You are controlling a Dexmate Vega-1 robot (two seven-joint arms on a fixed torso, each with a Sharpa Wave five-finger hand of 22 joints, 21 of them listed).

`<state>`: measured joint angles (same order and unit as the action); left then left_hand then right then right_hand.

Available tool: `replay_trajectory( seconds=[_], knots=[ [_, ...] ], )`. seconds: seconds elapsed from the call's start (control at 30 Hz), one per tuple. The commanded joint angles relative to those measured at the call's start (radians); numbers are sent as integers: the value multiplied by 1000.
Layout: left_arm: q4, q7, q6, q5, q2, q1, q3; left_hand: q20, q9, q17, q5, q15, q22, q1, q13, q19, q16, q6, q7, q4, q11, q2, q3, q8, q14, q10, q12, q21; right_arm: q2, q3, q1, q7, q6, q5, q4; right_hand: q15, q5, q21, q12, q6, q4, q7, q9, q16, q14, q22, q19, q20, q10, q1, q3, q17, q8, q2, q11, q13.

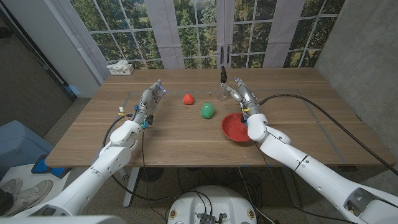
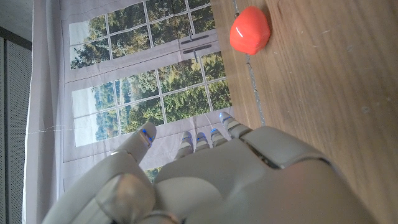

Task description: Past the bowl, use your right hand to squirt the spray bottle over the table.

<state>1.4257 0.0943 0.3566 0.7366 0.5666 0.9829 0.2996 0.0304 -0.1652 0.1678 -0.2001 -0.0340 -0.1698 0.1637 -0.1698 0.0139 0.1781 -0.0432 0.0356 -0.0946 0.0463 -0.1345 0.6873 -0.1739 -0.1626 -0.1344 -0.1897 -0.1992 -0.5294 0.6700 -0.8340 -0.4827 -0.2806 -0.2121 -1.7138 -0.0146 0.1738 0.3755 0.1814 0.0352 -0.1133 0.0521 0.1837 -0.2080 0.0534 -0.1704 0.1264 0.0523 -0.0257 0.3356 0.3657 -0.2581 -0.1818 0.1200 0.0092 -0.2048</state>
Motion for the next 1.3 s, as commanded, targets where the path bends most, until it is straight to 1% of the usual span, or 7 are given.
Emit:
replay_trajectory(
  seconds=[0.03,0.23,0.6,0.67,0.8,0.93,1.3],
  knots=[
    [11,-2,2,0,4,8,-3,61,-6,2,-2,-41,-6,3,-6,0,0,-4,1,7,1,-54,0,-4,-11,-9,0,1,24,13,36,11,11,8,47,-6,3,-9,2,-17,-6,5,2,-4,12,-2,0,7,-26,3,-4,-6,0,-10,-1,-4],
    [11,1,1,1,6,8,-3,61,-6,2,-2,-42,-6,3,-6,-1,0,-4,1,8,1,-53,0,-4,-11,-9,0,1,32,21,61,15,15,6,77,-8,4,-16,2,-32,-6,2,2,-5,20,-3,-5,7,-39,0,-7,-9,2,-12,0,-5],
    [14,0,3,2,8,12,-6,60,-6,2,-2,-42,-6,3,-6,-1,0,-3,0,10,1,-53,-1,-4,-11,-9,-1,0,50,37,93,8,-21,-10,107,-8,5,-22,4,-39,-8,8,2,-6,27,-3,-9,6,-45,0,-9,-12,1,-12,-1,-6],
    [14,0,3,3,9,13,-7,61,-6,2,-2,-43,-6,3,-6,-1,1,-4,0,10,1,-53,-1,-4,-10,-10,-1,1,55,40,98,8,-42,-13,110,-8,6,-26,5,-48,-9,0,2,-7,28,-3,-13,7,-48,0,-9,-13,3,-12,-1,-6],
    [15,1,4,3,9,14,-8,61,-6,2,-2,-42,-6,3,-6,-2,0,-3,0,11,1,-53,-2,-4,-11,-10,-1,0,61,48,109,1,-51,-19,124,-7,6,-31,4,-55,-11,-5,2,-7,33,-3,-16,8,-57,1,-10,-15,3,-12,0,-7],
    [18,1,3,3,11,15,-8,61,-6,2,-1,-43,-6,3,-6,-2,0,-3,0,12,1,-52,-2,-4,-11,-10,-1,0,68,56,125,8,-61,-17,142,-8,7,-35,4,-63,-12,-6,2,-7,40,-3,-20,11,-65,1,-11,-16,3,-12,1,-8],
    [33,-6,-2,2,17,21,-11,61,-6,2,-1,-41,-6,2,-6,-2,0,-3,0,14,1,-52,-3,-5,-11,-10,0,1,91,72,148,-9,-67,-15,187,-9,8,-47,3,-84,-10,-6,2,-7,56,-4,-30,15,-88,-5,-17,-22,4,-12,2,-10]
  ],
)
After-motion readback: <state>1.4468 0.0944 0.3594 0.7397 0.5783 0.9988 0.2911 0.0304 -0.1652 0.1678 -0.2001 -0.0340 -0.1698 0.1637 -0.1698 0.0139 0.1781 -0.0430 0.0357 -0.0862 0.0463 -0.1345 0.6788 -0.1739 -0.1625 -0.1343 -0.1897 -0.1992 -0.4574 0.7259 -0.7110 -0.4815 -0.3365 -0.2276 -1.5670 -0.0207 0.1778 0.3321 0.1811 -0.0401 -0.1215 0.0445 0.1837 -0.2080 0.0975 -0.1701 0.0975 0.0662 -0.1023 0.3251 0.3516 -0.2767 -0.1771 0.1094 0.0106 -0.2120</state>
